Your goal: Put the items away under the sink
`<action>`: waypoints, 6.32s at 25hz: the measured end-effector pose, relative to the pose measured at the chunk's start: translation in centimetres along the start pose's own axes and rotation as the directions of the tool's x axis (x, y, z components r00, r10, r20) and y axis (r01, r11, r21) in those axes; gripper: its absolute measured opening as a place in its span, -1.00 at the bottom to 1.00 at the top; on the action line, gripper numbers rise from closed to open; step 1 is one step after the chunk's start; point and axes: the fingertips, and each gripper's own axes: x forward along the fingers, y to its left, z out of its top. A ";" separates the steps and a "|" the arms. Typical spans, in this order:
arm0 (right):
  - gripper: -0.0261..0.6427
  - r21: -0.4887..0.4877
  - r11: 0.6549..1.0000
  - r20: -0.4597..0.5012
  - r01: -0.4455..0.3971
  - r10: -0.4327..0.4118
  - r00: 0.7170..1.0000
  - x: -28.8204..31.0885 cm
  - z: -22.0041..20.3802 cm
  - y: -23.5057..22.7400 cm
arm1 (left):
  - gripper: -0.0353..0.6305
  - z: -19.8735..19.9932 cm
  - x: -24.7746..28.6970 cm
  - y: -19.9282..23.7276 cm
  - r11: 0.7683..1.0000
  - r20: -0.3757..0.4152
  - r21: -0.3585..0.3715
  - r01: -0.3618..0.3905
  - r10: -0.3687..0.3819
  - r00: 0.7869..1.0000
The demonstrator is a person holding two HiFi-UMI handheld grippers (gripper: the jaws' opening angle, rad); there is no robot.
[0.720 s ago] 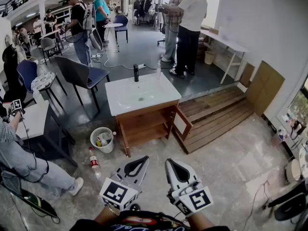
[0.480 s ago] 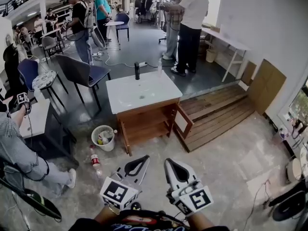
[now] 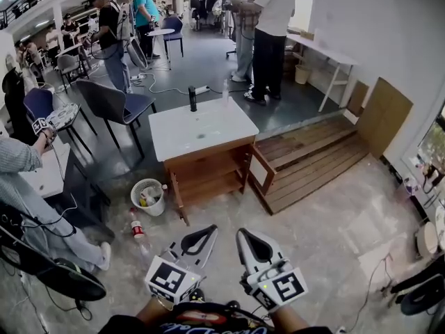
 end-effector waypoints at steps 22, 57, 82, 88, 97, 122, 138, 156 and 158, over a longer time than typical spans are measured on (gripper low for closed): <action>-0.90 0.012 1.000 0.000 -0.006 0.006 1.000 -6.0 1.0 -2.2 | -0.87 1.1 1.3 -6.6 0.999 -0.012 0.018 -0.027 0.027 1.000; -0.90 -0.054 0.990 -0.104 0.132 -0.137 0.985 1.9 -1.8 -9.2 | -0.87 -1.5 10.0 1.6 0.994 0.010 -0.053 0.096 -0.095 0.995; -0.90 -0.091 0.984 -0.143 0.154 -0.166 0.976 13.4 -3.4 -15.3 | -0.87 -2.1 17.0 12.6 0.989 0.042 -0.091 0.116 -0.113 0.993; -0.90 -0.089 0.980 -0.134 0.175 -0.186 0.973 16.2 -3.8 -16.4 | -0.87 -2.2 18.3 15.2 0.987 0.046 -0.083 0.134 -0.131 0.990; -0.90 -0.072 0.989 -0.123 0.128 -0.136 0.983 21.7 -4.4 -16.1 | -0.87 -2.2 18.4 20.7 0.993 0.044 -0.074 0.088 -0.085 0.995; -0.90 -0.060 0.979 -0.145 0.197 -0.203 0.968 26.4 -6.1 -18.5 | -0.87 -3.5 20.8 24.8 0.986 0.037 -0.050 0.160 -0.158 0.987; -0.90 -0.041 0.992 -0.148 0.117 -0.122 0.981 28.7 -4.9 -24.0 | -0.87 -2.7 26.0 26.0 0.995 0.020 -0.055 0.085 -0.084 0.996; -0.90 0.005 0.998 -0.153 0.056 -0.055 0.987 30.6 -4.6 -32.2 | -0.87 -2.2 33.3 26.7 0.999 -0.020 -0.034 0.002 -0.003 1.000; -0.90 0.005 0.999 -0.146 0.049 -0.048 0.988 30.7 -4.5 -33.1 | -0.87 -2.2 34.1 26.7 1.000 -0.022 -0.030 -0.005 0.004 1.000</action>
